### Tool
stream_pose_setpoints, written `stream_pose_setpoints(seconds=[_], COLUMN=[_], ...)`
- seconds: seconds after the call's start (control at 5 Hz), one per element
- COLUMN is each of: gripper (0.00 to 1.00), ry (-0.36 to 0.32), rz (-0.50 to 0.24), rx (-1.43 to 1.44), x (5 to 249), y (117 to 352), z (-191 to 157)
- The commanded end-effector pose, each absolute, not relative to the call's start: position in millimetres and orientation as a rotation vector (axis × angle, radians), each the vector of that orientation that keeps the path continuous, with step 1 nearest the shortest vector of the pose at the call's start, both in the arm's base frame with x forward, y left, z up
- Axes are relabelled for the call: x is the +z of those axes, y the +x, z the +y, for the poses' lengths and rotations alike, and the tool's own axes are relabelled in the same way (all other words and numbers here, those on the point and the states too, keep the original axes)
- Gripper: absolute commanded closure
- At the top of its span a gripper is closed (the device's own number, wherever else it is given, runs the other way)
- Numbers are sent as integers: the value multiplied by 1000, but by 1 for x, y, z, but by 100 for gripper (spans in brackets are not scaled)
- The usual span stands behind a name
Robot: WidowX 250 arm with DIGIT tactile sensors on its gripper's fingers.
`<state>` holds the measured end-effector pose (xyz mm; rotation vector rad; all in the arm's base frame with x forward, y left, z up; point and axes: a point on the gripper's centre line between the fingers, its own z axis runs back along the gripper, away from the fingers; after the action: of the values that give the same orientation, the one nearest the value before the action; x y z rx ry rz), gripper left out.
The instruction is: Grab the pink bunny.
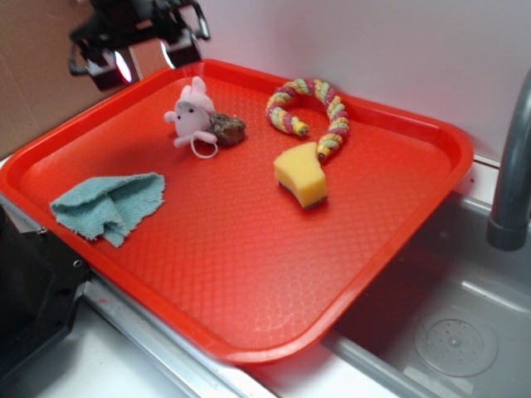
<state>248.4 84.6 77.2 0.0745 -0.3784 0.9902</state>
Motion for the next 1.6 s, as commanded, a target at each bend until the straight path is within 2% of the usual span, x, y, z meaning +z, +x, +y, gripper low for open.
stream_pose_setpoints(seconds=[0.0, 0.2, 0.4, 0.6, 0.8, 1.0, 1.2, 1.4], gripper=[0, 0, 100, 100, 100, 100, 100, 100], ry=[58, 45, 16, 11, -19, -66, -102, -149], rz=[-402, -376, -377, -374, -351, -267, -240, -146], rx=[932, 919, 939, 942, 856, 761, 672, 516], x=[46, 34, 39, 44, 68, 103, 126, 154], y=[276, 278, 275, 273, 269, 257, 242, 215], z=[88, 86, 86, 88, 87, 83, 75, 51])
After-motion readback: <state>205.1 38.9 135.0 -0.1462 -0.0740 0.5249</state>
